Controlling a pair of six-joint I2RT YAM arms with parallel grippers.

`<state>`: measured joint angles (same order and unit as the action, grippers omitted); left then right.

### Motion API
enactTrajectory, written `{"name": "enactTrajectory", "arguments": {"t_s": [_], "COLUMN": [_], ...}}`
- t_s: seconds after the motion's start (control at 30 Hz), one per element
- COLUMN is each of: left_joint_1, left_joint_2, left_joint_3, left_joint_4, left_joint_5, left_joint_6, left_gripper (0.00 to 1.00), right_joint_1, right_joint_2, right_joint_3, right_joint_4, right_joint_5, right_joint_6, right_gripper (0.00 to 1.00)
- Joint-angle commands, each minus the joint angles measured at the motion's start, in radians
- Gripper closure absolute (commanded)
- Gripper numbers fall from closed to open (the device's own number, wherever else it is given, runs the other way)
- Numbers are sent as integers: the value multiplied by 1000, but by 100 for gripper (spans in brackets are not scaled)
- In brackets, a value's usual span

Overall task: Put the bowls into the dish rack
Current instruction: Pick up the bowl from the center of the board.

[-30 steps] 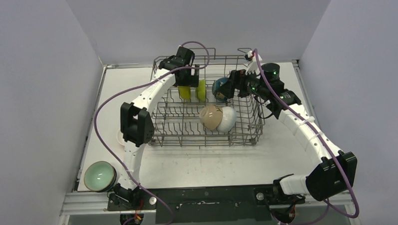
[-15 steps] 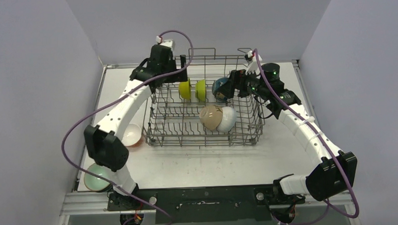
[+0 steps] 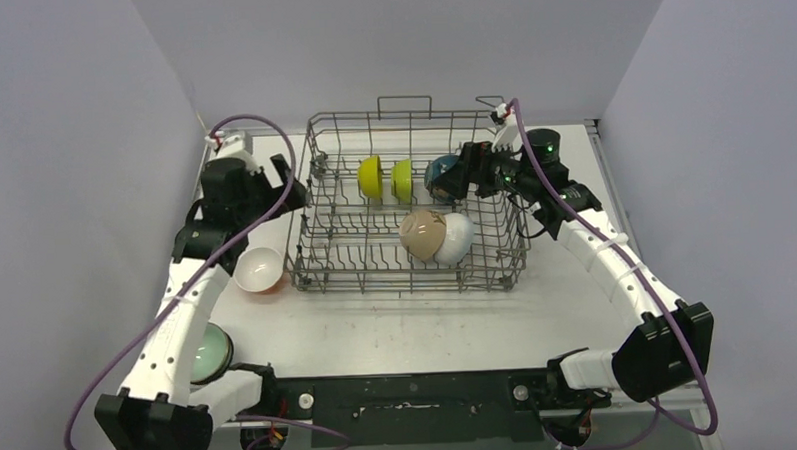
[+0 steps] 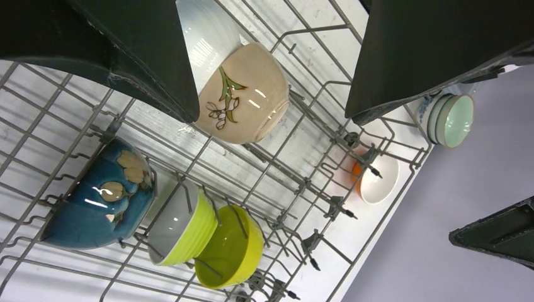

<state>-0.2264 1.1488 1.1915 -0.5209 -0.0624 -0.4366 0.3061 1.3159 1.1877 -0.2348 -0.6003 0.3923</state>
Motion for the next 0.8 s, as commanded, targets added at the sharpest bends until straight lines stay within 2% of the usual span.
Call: {"name": "enactTrajectory", "arguments": {"t_s": [0.0,0.13,0.23,0.5,0.77], "left_joint_1": [113,217,335,601,686], "left_joint_2": [-103,-125,-116,-33,116], "left_joint_3": [-76,-132,-161,-322,-435], "left_joint_4": [-94,-160,-178,-81,-14], "left_joint_5": [61,111,150,358,351], "left_joint_6": [-27,-19,-37,-186,-293], "left_gripper": [4,4,4,3,1], "right_joint_1": [-8,-7,-8,-7,-8], "right_joint_2": [-32,-31,-34,-37,-33], "right_joint_3": [-17,-30,-34,-41,-45], "right_joint_4": [89,98,95,88,85], "right_joint_5": [-44,-48,-49,-48,-42], "right_joint_6": [36,42,41,39,34], "right_gripper": [10,10,10,10,10]}}
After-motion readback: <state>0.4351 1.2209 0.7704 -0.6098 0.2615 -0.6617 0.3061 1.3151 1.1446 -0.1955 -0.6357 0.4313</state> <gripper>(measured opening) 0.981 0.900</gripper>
